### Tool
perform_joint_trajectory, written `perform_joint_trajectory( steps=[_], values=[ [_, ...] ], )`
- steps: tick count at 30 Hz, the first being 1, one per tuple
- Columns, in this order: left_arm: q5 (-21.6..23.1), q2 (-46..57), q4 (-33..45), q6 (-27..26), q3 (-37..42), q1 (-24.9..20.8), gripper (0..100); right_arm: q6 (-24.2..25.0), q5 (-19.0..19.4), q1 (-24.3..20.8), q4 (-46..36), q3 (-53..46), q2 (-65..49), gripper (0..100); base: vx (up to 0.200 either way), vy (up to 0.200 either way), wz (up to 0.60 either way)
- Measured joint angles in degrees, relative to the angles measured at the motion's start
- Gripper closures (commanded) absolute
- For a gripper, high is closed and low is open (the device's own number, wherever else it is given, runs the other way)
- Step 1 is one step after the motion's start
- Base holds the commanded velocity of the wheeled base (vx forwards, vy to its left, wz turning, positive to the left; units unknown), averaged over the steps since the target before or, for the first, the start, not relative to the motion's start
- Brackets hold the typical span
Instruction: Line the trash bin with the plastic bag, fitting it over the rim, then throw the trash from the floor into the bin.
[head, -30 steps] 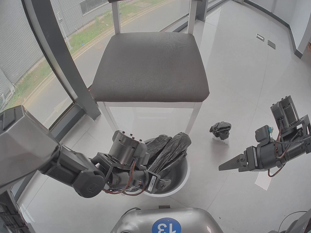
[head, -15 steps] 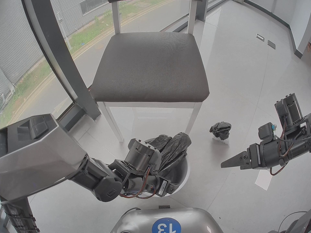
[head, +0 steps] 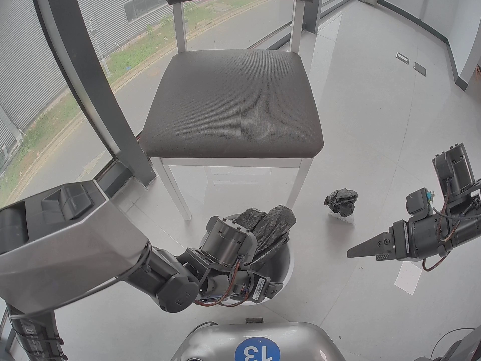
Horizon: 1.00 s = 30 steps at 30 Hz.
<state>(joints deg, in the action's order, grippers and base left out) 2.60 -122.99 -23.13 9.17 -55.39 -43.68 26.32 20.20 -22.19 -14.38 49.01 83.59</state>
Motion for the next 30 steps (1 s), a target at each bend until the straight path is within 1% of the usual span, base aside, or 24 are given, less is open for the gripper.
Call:
perform_joint_trajectory(
  steps=[3, 6, 17, 22, 27, 30],
  values=[
    [-0.2, 0.3, -0.7, 1.7, -0.2, 0.1, 0, 0.0, 0.0, 0.0, 0.0, -0.5, -0.5, 0, 0.000, 0.000, 0.00],
    [-0.4, 0.6, -0.9, 2.3, -0.4, 0.9, 0, 0.0, 0.0, 0.2, 0.0, -0.9, -0.8, 0, 0.000, 0.000, 0.00],
    [-0.6, -0.1, -1.3, 2.0, -1.7, 4.7, 0, 0.0, 0.2, 0.3, 0.1, -1.4, -1.3, 0, 0.000, 0.000, 0.00],
    [-0.5, -0.6, -1.4, 0.9, -2.1, 6.6, 0, -0.1, 0.6, 0.3, 0.3, -1.7, -1.3, 0, 0.000, 0.000, 0.00],
    [-0.3, -0.9, -1.3, 0.8, -2.0, 6.7, 0, -0.1, 0.7, 0.3, 0.4, -1.9, -1.3, 0, 0.000, 0.000, 0.00],
    [-0.3, -1.2, -1.3, 0.7, -1.9, 6.0, 0, -0.1, 0.6, 0.3, 0.4, -1.9, -1.2, 0, 0.000, 0.000, 0.00]
  ],
)
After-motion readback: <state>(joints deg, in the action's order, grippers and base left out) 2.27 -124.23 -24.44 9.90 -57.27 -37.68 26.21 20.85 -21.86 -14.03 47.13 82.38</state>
